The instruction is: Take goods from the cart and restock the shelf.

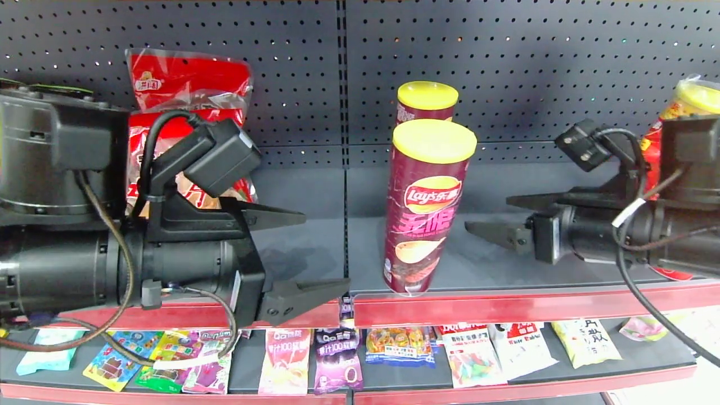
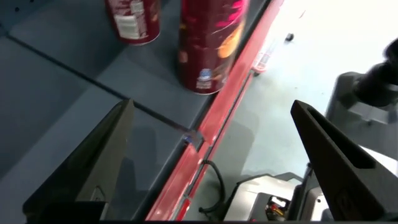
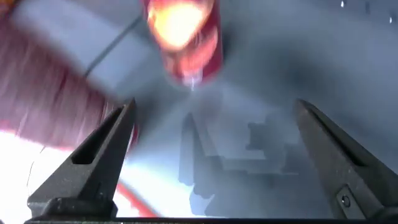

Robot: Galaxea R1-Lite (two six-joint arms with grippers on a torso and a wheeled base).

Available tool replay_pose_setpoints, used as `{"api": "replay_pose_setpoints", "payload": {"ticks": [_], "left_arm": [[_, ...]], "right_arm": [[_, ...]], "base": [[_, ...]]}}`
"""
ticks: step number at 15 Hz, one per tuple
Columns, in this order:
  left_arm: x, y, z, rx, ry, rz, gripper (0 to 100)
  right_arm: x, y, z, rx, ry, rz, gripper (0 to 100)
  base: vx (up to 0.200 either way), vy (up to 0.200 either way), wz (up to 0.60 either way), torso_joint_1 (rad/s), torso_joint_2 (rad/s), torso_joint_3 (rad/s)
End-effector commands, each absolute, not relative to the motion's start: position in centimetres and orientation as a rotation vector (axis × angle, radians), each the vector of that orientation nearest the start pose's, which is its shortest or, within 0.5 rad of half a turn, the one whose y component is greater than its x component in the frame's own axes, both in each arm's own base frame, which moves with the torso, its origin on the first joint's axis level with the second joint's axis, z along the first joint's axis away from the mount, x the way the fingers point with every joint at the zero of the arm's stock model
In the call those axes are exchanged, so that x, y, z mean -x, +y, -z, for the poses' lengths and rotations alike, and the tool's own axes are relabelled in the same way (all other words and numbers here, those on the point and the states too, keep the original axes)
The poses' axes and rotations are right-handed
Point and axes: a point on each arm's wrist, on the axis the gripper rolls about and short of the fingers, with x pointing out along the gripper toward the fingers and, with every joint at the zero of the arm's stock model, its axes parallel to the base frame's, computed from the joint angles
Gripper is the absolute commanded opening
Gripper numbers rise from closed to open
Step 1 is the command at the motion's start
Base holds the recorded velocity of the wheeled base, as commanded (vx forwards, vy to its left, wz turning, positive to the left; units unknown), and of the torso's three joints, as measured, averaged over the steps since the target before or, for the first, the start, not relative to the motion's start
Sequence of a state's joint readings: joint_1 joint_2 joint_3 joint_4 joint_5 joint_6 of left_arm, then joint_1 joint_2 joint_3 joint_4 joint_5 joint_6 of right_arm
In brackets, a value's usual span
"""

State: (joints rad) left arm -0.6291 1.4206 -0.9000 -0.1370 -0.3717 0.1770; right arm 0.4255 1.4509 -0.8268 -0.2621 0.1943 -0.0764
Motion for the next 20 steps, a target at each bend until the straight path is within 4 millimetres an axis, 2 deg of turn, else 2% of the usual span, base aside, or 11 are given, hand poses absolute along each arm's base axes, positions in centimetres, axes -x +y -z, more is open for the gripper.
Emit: {"api": "replay_pose_setpoints", "payload": {"ticks": [1, 3, 5, 9, 14, 17, 20], "left_arm": [[-20.1, -15.5, -22.6, -0.235, 0.355, 0.967, 100], [-20.5, -16.5, -21.5, -0.278, 0.397, 0.888, 100], [-20.6, -17.6, -20.7, -0.299, 0.424, 0.895, 100], [-20.9, -18.6, -20.0, -0.331, 0.442, 0.851, 100], [-22.5, -19.7, -19.2, -0.372, 0.462, 0.732, 100], [-23.6, -21.2, -19.4, -0.379, 0.444, 0.717, 100], [-24.2, -21.9, -19.1, -0.382, 0.448, 0.717, 100]], "right_arm": [[-17.2, 8.2, -22.3, 0.111, 0.287, -0.627, 100], [-14.1, 7.0, -21.9, 0.107, 0.254, -0.642, 100], [-12.2, 6.1, -21.2, 0.105, 0.237, -0.638, 100], [-9.7, 4.9, -20.9, 0.092, 0.177, -0.634, 100], [-8.0, 4.1, -21.6, 0.056, 0.105, -0.631, 100], [-7.7, 4.0, -22.2, 0.052, 0.076, -0.629, 100], [-7.7, 4.0, -22.7, 0.05, 0.059, -0.629, 100]], "base": [[0.0, 0.0, 0.0, 0.0, 0.0, 0.0], [0.0, 0.0, 0.0, 0.0, 0.0, 0.0], [0.0, 0.0, 0.0, 0.0, 0.0, 0.0], [0.0, 0.0, 0.0, 0.0, 0.0, 0.0], [0.0, 0.0, 0.0, 0.0, 0.0, 0.0], [0.0, 0.0, 0.0, 0.0, 0.0, 0.0], [0.0, 0.0, 0.0, 0.0, 0.0, 0.0]]}}
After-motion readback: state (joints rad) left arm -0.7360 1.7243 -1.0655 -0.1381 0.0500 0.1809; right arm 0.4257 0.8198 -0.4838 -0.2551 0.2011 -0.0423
